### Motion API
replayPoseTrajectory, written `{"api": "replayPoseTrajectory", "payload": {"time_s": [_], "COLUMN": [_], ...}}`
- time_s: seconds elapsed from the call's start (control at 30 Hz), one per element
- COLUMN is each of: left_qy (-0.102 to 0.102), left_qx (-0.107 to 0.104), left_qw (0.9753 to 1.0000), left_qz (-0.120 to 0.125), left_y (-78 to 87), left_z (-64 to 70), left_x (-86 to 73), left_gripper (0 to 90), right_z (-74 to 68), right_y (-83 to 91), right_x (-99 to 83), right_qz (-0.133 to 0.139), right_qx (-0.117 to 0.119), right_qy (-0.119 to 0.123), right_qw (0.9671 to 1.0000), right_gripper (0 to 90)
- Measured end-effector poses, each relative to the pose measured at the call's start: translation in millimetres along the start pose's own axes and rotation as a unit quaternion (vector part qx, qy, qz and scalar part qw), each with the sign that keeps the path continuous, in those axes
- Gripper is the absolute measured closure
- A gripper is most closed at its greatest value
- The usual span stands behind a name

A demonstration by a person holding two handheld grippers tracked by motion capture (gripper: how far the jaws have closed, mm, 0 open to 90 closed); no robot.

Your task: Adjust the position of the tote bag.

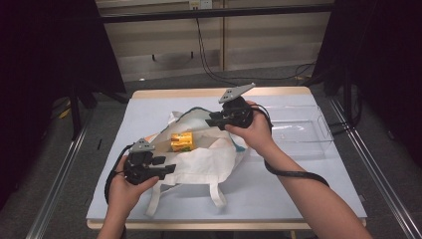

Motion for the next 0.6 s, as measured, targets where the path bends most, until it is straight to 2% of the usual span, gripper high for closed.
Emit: {"api": "replayPoseTrajectory", "payload": {"time_s": [0.03, 0.07, 0.17, 0.33, 0.6], "left_qy": [-0.003, 0.003, -0.005, 0.005, -0.008], "left_qx": [-0.001, -0.002, 0.004, 0.014, 0.015], "left_qw": [1.0, 1.0, 1.0, 0.9999, 0.9999], "left_qz": [-0.002, 0.003, -0.003, 0.005, -0.002], "left_y": [0.8, 0.2, -0.2, -0.1, 4.7], "left_z": [-1.4, -1.6, -4.3, -8.6, -8.9], "left_x": [0.4, 0.7, 1.3, 3.2, 10.0], "left_gripper": [50.6, 51.3, 53.5, 55.8, 56.8], "right_z": [0.2, 0.6, 2.0, 4.6, 6.3], "right_y": [-1.7, -2.4, -5.7, -9.8, -12.8], "right_x": [-2.1, -3.4, -9.2, -17.8, -28.7], "right_qz": [-0.004, -0.007, -0.013, -0.019, -0.021], "right_qx": [0.001, 0.002, -0.002, -0.004, -0.003], "right_qy": [0.0, 0.001, 0.0, -0.006, -0.014], "right_qw": [1.0, 1.0, 0.9999, 0.9998, 0.9997], "right_gripper": [73.5, 74.1, 75.0, 75.1, 75.4]}}
Point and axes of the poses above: each handheld gripper's, and its own axes: y roughly backward along the jaws, x roughly out of its top, z roughly to its right, the point moved 1 cm from there along -y, roughly forward along the jaws, and after that the axes turned 7 degrees about -y, right-handed, at the moved point
